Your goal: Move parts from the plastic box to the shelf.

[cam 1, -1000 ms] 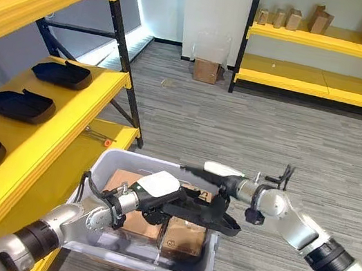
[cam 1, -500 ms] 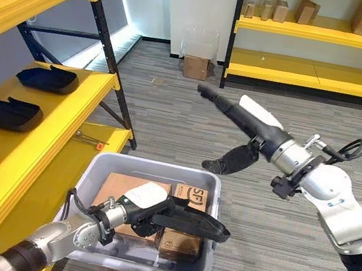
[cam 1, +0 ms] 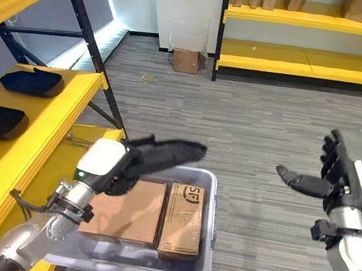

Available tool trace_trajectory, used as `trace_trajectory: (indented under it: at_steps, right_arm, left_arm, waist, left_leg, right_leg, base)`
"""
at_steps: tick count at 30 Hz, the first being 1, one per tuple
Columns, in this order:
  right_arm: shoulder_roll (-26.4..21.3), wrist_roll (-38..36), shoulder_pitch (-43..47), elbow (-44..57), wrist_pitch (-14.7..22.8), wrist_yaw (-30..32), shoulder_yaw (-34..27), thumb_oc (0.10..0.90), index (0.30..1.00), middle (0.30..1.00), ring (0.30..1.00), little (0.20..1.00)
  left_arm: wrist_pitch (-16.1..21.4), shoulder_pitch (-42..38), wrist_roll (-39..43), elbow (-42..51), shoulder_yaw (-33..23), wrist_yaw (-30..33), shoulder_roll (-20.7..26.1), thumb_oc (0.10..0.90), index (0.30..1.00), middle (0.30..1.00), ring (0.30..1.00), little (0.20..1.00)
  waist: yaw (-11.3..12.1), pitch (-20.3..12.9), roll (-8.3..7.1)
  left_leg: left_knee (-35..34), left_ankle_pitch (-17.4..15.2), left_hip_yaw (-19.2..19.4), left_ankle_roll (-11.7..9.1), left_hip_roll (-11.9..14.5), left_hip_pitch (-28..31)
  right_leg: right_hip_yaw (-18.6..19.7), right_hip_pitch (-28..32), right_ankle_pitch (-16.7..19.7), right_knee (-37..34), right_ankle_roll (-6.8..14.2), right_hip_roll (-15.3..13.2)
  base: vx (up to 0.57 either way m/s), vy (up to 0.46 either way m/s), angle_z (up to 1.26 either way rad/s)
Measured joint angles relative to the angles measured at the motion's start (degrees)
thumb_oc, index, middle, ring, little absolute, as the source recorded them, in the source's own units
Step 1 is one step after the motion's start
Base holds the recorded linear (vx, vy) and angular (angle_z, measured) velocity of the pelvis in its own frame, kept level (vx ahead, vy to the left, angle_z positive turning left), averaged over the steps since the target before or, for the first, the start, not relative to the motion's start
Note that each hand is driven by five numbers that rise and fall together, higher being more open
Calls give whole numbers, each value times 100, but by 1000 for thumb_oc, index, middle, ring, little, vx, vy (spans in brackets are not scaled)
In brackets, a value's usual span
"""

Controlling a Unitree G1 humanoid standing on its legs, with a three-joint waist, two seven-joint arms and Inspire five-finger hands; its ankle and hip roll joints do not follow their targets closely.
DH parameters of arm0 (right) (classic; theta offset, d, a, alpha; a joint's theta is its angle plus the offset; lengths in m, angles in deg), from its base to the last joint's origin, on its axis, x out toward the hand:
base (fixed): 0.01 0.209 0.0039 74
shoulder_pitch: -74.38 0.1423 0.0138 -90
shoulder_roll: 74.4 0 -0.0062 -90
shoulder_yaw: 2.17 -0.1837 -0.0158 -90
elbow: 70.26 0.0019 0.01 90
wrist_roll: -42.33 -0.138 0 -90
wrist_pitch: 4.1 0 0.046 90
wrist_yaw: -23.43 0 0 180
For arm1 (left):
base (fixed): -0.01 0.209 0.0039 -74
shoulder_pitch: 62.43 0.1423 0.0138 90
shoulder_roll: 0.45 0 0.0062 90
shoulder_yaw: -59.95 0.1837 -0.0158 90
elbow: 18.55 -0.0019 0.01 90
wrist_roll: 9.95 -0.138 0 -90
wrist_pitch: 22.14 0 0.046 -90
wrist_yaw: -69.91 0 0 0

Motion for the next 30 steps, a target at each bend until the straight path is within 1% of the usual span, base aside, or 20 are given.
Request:
trace_trajectory:
  at_steps: [3,7,12,13,14,15,16,17,18,20,21,22,23,24,25,26,27,28,29,30]
  right_arm:
    - [86,-262,-143,-316,-22,101,234,900,1000,1000,1000,1000]
    - [191,-320,-150,-572,56,121,501,900,1000,1000,1000,1000]
    - [133,-259,-81,-573,325,149,634,900,1000,1000,1000,1000]
    - [108,-232,49,-572,384,150,688,900,1000,1000,1000,1000]
    - [26,-114,201,-539,463,155,725,900,1000,1000,1000,1000]
    - [26,-114,201,-539,463,155,725,900,1000,1000,1000,1000]
    - [-145,85,283,-501,483,163,734,900,1000,1000,1000,1000]
    - [-186,152,285,-498,497,169,734,900,1000,1000,1000,1000]
    - [-195,265,265,-492,497,240,739,900,1000,1000,1000,1000]
    - [-213,349,257,-492,496,330,739,900,1000,1000,1000,1000]
    - [-222,502,244,-492,497,401,733,900,1000,1000,1000,1000]
    - [-210,870,213,-463,498,568,722,900,1000,1000,1000,1000]
    - [-252,1001,230,-457,507,604,708,900,1000,1000,1000,1000]
    - [-292,1136,263,-458,534,622,681,900,1000,1000,1000,1000]
    - [-335,1243,279,-458,557,670,641,900,1000,1000,1000,1000]
    - [-372,1313,287,-453,570,710,611,900,1000,1000,1000,1000]
    - [-422,1371,311,-445,655,824,526,900,1000,1000,1000,1000]
    - [-352,1369,308,-449,708,988,482,900,1000,1000,1000,1000]
    - [-274,1368,303,-449,735,1059,493,900,1000,1000,1000,1000]
    - [-219,1365,294,-454,786,1122,499,900,1000,1000,1000,1000]
  left_arm:
    - [-15,48,121,250,-111,235,-149,400,300,300,300,300]
    - [-108,215,153,666,-111,255,-208,400,300,300,300,300]
    - [-222,323,152,883,-111,269,-343,400,300,300,300,300]
    - [-332,350,152,867,-111,288,-343,400,300,300,300,300]
    - [-408,462,157,872,-112,475,-351,400,300,300,300,300]
    - [-408,462,157,872,-112,475,-351,400,300,300,300,300]
    - [-414,644,153,888,-148,603,-529,400,300,300,300,300]
    - [-411,717,153,902,-182,642,-649,400,300,300,300,300]
    - [-375,781,147,893,-220,699,-796,400,300,300,300,300]
    - [-308,777,142,894,-223,722,-776,400,300,300,300,300]
    - [-220,755,135,856,-229,731,-750,400,300,300,300,300]
    - [-137,654,76,851,-227,753,-671,400,300,300,300,300]
    - [-103,641,67,880,-227,785,-645,400,300,300,300,300]
    - [-92,631,-12,897,-227,848,-637,400,300,300,300,300]
    - [-85,618,-91,920,-219,869,-640,400,300,300,300,300]
    - [-66,618,-106,941,-216,869,-637,400,300,300,300,300]
    - [-3,578,-144,977,-222,904,-578,400,300,300,300,300]
    - [27,416,-194,993,-257,915,-466,400,300,300,300,300]
    - [26,312,-264,988,-300,934,-408,400,300,300,300,300]
    - [26,217,-269,980,-298,936,-366,400,300,300,300,300]
  waist:
    - [55,60,114]
    - [79,110,197]
    - [244,187,339]
    - [335,237,427]
    - [477,313,579]
    - [477,313,579]
    - [659,377,752]
    - [694,419,793]
    - [663,459,783]
    - [664,570,717]
    - [678,670,577]
    - [509,801,315]
    - [518,850,160]
    - [524,900,74]
    - [502,923,35]
    - [505,915,46]
    - [440,903,100]
    - [404,903,30]
    - [406,896,-65]
    - [405,892,-120]
  left_leg:
    - [0,-2,-26,-6,-3,-4]
    - [0,5,-119,-14,-12,-24]
    - [3,75,-302,-25,-3,-154]
    - [4,102,-423,-33,1,-184]
    - [6,141,-507,-42,-2,-238]
    - [6,141,-507,-42,-2,-238]
    - [7,209,-631,-55,-29,-330]
    - [7,224,-701,-62,-32,-354]
    - [7,329,-710,-83,-59,-452]
    - [6,425,-555,-91,-89,-514]
    - [13,228,-205,-105,-41,-507]
    - [323,0,474,-92,112,-485]
    - [399,15,531,-117,197,-394]
    - [582,12,515,-134,315,-298]
    - [791,20,510,-149,451,-163]
    - [831,193,474,-215,508,-22]
    - [589,214,301,-412,441,215]
    - [385,10,250,-431,262,300]
    - [249,-22,201,-388,124,324]
    - [125,-28,182,-373,24,350]
  right_leg:
    - [-23,11,-2,0,-3,-7]
    - [-90,21,-14,0,-22,-18]
    - [-280,8,-24,1,-41,-28]
    - [-384,13,-43,1,-65,-31]
    - [-474,7,-48,1,-74,-47]
    - [-474,7,-48,1,-74,-47]
    - [-618,12,-30,9,-54,-89]
    - [-688,12,-20,28,-54,-96]
    - [-978,87,21,46,-77,-170]
    - [-1226,161,-8,48,-91,-223]
    - [-1380,207,13,46,-139,-296]
    - [-1718,351,-28,78,-137,-614]
    - [-1718,295,-75,155,-96,-779]
    - [-1713,309,-107,176,-66,-887]
    - [-1723,342,-108,180,-5,-983]
    - [-1715,320,-45,233,130,-1010]
    - [-1730,284,-2,289,280,-1089]
    - [-1738,219,107,311,430,-1238]
    - [-1745,170,171,331,450,-1354]
    - [-1776,168,234,343,497,-1451]
  base:
    - [-41,-102,5]
    - [-59,-113,7]
    - [-40,-66,20]
    - [-93,5,44]
    - [-115,32,33]
    - [-155,48,39]
    - [-132,46,36]
    - [-147,57,79]
    - [-147,118,83]
    - [-129,151,79]
    - [-111,207,119]
    - [-34,261,107]
    - [-66,240,100]
    - [-53,240,32]
    - [-106,188,22]
    - [-42,282,19]
    - [-4,438,17]
    - [1,406,21]
    - [7,445,24]
    - [-6,330,24]
